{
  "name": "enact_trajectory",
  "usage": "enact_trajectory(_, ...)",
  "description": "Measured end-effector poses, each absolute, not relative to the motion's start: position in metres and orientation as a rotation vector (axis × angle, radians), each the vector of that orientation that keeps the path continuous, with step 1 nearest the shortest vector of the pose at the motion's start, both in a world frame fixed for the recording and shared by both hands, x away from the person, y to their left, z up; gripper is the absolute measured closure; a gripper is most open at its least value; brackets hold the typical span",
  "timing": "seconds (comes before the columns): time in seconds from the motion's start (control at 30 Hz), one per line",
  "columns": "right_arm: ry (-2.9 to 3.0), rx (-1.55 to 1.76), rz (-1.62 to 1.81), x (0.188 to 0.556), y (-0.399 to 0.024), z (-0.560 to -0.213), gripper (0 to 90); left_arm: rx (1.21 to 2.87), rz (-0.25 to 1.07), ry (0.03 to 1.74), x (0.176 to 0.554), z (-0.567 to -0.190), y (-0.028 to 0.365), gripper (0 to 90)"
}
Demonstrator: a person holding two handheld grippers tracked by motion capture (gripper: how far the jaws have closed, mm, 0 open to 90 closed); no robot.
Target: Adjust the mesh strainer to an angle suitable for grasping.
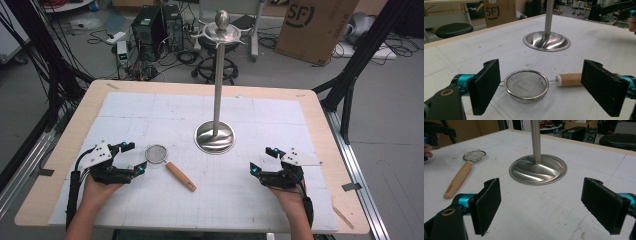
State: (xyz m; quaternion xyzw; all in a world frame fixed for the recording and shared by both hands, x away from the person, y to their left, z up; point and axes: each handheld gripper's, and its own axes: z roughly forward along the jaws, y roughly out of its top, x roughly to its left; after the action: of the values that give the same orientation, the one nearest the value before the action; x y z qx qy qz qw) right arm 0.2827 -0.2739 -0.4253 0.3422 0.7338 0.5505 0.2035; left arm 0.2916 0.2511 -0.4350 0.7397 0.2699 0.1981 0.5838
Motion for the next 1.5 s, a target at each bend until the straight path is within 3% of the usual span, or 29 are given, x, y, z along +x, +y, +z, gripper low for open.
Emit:
enact_trajectory(0.33, 2.089, 0.959, 1.514, 0.282, -0.270, -0.429, 15.1, 1.769, 0.469, 0.616, 0.293, -0.433, 0.245, 16.3)
enact_trajectory(0.73, 2.090, 0.947, 1.519, 0.283, -0.270, -0.428, 15.1, 1.855, 0.387, 0.550, 0.287, -0.431, 0.216, 19.5)
enact_trajectory(0.93, 2.097, 0.959, 1.506, 0.282, -0.269, -0.429, 15.2, 1.887, 0.364, 0.503, 0.287, -0.433, 0.203, 36.6)
enact_trajectory(1.23, 2.112, 0.959, 1.480, 0.282, -0.267, -0.431, 15.2, 1.941, 0.296, 0.480, 0.285, -0.436, 0.188, 71.3)
enact_trajectory(1.5, 2.122, 0.949, 1.467, 0.283, -0.263, -0.431, 15.2, 2.035, 0.245, 0.434, 0.283, -0.440, 0.164, 86.5)
